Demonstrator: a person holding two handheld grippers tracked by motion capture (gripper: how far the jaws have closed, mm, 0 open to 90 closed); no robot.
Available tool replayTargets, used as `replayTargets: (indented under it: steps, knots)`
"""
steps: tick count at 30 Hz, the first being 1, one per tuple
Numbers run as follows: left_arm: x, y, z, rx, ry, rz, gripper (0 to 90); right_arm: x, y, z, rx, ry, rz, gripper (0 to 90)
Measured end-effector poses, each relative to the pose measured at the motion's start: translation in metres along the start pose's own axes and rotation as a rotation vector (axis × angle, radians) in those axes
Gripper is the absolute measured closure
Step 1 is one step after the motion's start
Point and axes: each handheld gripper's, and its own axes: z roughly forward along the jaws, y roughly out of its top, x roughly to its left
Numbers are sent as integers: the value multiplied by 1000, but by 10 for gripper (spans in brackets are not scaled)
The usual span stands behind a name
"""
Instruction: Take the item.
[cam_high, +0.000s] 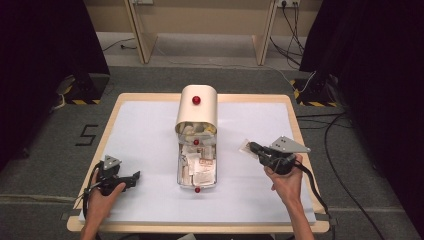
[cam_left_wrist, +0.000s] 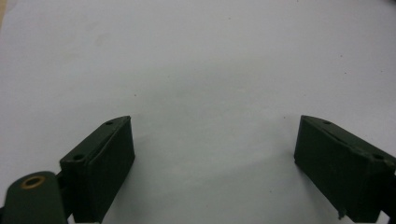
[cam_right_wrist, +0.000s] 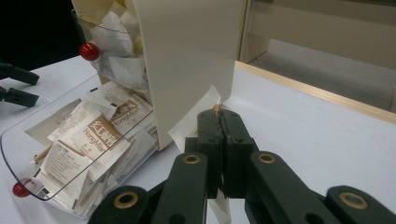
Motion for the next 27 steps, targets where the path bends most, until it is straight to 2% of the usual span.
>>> replayTargets:
  steps: [14,27]
  knots:
    - [0,0,0,0,0,0,113,-13,-6,-4,5,-28,30,882]
    - [0,0,0,-1,0,-1,113,-26,-17,-3,40,-65,52,881]
